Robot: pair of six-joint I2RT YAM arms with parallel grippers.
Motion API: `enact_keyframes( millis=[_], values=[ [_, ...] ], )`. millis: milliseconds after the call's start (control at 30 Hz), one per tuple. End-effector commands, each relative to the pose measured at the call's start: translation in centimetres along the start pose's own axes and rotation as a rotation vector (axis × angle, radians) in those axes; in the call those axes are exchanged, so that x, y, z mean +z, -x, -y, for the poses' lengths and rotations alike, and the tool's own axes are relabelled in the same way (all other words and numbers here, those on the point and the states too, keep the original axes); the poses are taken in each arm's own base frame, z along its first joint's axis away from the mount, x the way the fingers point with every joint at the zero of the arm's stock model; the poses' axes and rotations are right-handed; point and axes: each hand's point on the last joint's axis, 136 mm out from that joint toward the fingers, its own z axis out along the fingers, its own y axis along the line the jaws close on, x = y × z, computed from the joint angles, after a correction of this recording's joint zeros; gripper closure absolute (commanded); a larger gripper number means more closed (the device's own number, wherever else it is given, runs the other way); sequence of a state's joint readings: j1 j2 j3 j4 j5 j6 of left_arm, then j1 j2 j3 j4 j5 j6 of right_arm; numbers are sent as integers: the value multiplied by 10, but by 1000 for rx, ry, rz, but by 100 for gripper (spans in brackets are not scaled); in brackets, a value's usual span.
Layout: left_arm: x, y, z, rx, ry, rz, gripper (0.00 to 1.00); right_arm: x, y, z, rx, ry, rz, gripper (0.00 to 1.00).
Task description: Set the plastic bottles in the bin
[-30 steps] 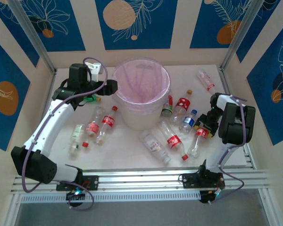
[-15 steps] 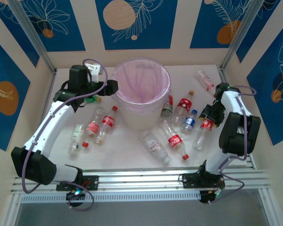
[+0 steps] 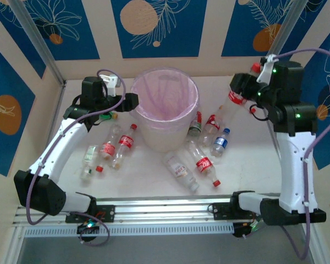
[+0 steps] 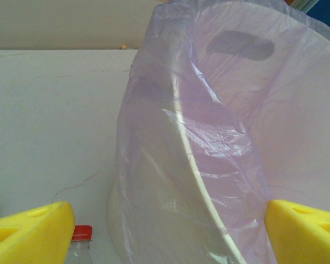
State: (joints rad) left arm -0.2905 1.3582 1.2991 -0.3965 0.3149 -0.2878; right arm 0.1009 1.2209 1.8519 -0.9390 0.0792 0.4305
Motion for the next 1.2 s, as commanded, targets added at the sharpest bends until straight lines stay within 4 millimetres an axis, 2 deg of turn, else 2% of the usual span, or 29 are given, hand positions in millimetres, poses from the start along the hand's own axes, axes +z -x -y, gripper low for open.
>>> enact_keyframes(
  millis=[0,100,200,300,400,500,600,767,933,1067,1167],
  values=[
    [11,-32,-11,-22,25,-107,11,18,22,-62,-17,223,48,62],
    [11,-31,-11,-17,27,-102,11,33,26,-109,-60,345,50,63],
    [11,-32,-11,-16,26,-104,11,55,18,-148,-97,425,12,63],
    [12,-32,-12,-15,28,-104,12,86,-4,-175,-134,453,-67,64],
    [11,-32,-12,-14,30,-104,12,128,-43,-188,-184,424,-187,65],
    [10,-32,-13,-9,40,-103,12,165,-84,-189,-226,374,-304,65],
    [9,-31,-15,-4,49,-101,11,193,-126,-187,-267,321,-395,65],
    [10,-32,-16,-7,55,-103,12,228,-184,-179,-340,254,-512,65],
    [10,-33,-17,-5,60,-105,11,246,-226,-166,-356,220,-578,65],
    [11,-33,-18,-9,59,-107,12,254,-250,-155,-357,205,-612,65],
    [12,-34,-18,-7,60,-109,12,259,-264,-145,-355,187,-631,60]
  ],
)
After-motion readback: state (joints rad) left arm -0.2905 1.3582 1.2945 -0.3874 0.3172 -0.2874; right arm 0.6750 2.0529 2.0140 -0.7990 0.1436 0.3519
